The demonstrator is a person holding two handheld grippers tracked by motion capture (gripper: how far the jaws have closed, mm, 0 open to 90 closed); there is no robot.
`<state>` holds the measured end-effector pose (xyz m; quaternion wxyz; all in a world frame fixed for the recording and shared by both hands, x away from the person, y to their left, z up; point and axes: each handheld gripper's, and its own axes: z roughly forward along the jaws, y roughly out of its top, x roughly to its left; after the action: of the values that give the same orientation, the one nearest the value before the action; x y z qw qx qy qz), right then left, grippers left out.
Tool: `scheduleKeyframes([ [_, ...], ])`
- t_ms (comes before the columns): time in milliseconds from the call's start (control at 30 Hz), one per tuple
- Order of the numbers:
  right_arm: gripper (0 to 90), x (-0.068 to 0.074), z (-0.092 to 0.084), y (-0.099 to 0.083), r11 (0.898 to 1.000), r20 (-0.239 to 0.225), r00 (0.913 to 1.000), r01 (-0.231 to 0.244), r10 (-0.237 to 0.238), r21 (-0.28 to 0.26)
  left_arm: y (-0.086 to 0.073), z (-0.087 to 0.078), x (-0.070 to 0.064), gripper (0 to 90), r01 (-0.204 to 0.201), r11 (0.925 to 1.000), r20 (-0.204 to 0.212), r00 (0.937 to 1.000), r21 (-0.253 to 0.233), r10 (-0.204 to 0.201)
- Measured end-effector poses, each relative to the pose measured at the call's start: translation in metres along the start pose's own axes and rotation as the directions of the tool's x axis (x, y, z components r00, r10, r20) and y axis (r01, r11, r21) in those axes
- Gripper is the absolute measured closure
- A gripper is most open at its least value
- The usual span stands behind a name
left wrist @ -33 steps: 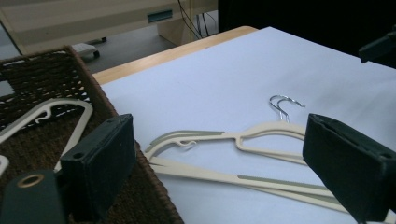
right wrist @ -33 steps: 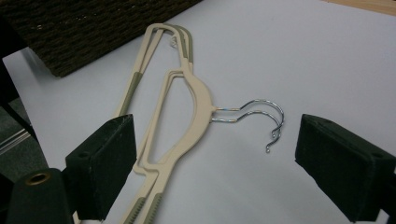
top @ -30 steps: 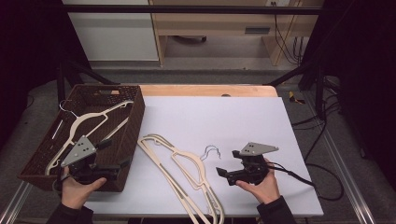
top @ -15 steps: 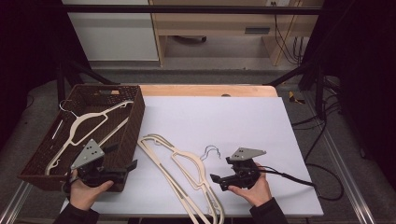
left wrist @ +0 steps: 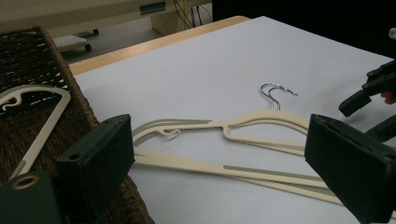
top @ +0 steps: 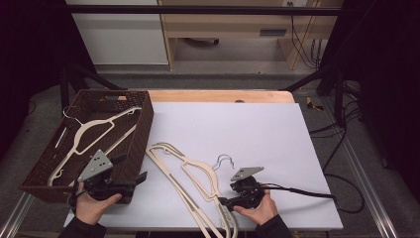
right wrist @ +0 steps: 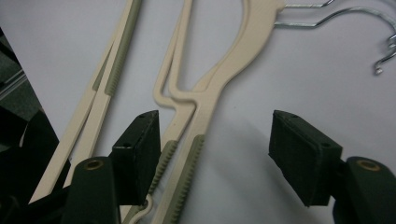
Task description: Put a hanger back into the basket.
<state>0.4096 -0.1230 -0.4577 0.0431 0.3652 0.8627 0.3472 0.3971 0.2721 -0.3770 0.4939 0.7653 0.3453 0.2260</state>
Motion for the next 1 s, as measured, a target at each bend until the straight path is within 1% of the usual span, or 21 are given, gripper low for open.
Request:
scheduleKeyframes([
  [67,38.8,0.003,0.006,-0.002,1.000,0.001,1.0000,0.006,-0.006,0.019,0.000,0.000,0.000,8.0,-0.002,1.0000,-0.003,1.0000,0.001,0.002],
  [100,40.1,0.004,0.008,-0.002,1.000,-0.012,0.9999,-0.007,0.008,0.031,0.000,0.000,0.000,8.0,-0.001,1.0000,-0.003,1.0000,0.002,0.001],
  [133,42.4,0.003,0.010,-0.003,0.999,-0.009,1.0000,0.004,-0.004,0.032,-0.001,0.001,0.000,8.1,0.001,1.0000,-0.003,1.0000,0.004,-0.001],
  [200,47.3,0.006,0.011,-0.003,0.999,0.001,0.9998,-0.021,0.021,0.050,-0.001,0.002,0.000,8.2,-0.001,1.0000,-0.003,1.0000,0.009,0.001],
  [233,50.8,0.005,0.011,-0.003,0.999,0.007,1.0000,0.002,-0.003,0.042,-0.002,0.002,0.001,8.2,0.001,0.9999,-0.003,1.0000,0.011,-0.001],
  [300,56.0,0.005,0.010,-0.003,0.999,-0.013,0.9999,-0.009,0.009,0.052,-0.002,0.003,0.001,8.4,0.000,0.9999,-0.005,1.0000,0.015,0.000],
  [333,57.8,0.006,0.011,-0.003,0.998,0.003,0.9998,-0.018,0.018,0.054,-0.002,0.003,0.000,8.4,-0.002,0.9999,-0.005,1.0000,0.017,0.002],
  [367,60.5,0.004,0.011,-0.003,0.999,0.003,1.0000,0.003,-0.003,0.050,-0.002,0.004,0.000,8.5,-0.005,0.9998,-0.005,1.0000,0.019,0.005],
  [400,63.1,0.004,0.011,-0.003,0.998,-0.006,1.0000,0.006,-0.006,0.055,-0.002,0.004,0.000,8.5,-0.007,0.9998,-0.005,1.0000,0.019,0.007],
  [433,64.1,0.005,0.010,-0.003,0.998,-0.008,0.9999,-0.010,0.010,0.064,-0.002,0.004,0.000,8.6,-0.006,0.9998,-0.004,1.0000,0.019,0.006],
  [467,64.7,0.004,0.011,-0.002,0.998,-0.011,0.9999,-0.011,0.012,0.063,-0.002,0.004,0.000,8.7,-0.006,0.9998,-0.003,1.0000,0.019,0.006],
  [500,65.6,0.006,0.011,-0.002,0.996,-0.004,0.9988,-0.048,0.049,0.069,-0.002,0.004,0.000,8.7,-0.007,0.9998,-0.004,1.0000,0.019,0.007],
  [533,66.9,0.005,0.011,-0.001,0.996,-0.002,0.9984,-0.055,0.056,0.066,-0.002,0.004,-0.001,8.8,-0.006,0.9998,-0.002,1.0000,0.020,0.006],
  [567,68.0,0.007,0.011,0.000,0.992,0.005,0.9952,-0.098,0.098,0.075,-0.002,0.004,-0.001,8.8,-0.007,0.9998,0.001,1.0000,0.021,0.007],
  [600,69.8,0.006,0.011,0.000,0.992,0.005,0.9950,-0.100,0.100,0.079,-0.002,0.004,-0.002,8.8,-0.009,0.9998,0.002,1.0000,0.020,0.009],
  [633,72.5,0.007,0.011,0.000,0.991,0.020,0.9936,-0.112,0.111,0.076,-0.001,0.004,-0.002,8.9,-0.012,0.9998,0.004,0.9999,0.019,0.012],
  [667,75.6,0.006,0.011,0.000,0.991,0.017,0.9939,-0.110,0.109,0.079,-0.001,0.004,-0.003,8.9,-0.015,0.9997,0.005,0.9999,0.019,0.015],
  [800,76.9,0.004,0.010,0.003,0.984,0.024,0.9892,-0.147,0.145,0.097,-0.001,0.005,-0.003,9.0,-0.019,0.9996,0.006,0.9998,0.023,0.019],
  [900,78.2,0.001,0.007,0.004,0.983,0.055,0.9885,-0.146,0.141,0.108,-0.002,0.005,-0.003,9.1,-0.014,0.9996,0.008,0.9999,0.024,0.014],
  [967,79.1,-0.003,0.003,0.005,0.985,0.096,0.9887,-0.126,0.116,0.117,-0.002,0.006,-0.003,9.1,-0.017,0.9995,0.010,0.9998,0.027,0.017],
  [1000,79.2,-0.003,0.001,0.005,0.984,0.111,0.9872,-0.128,0.115,0.120,-0.002,0.006,-0.004,9.1,-0.019,0.9994,0.011,0.9998,0.028,0.019],
])
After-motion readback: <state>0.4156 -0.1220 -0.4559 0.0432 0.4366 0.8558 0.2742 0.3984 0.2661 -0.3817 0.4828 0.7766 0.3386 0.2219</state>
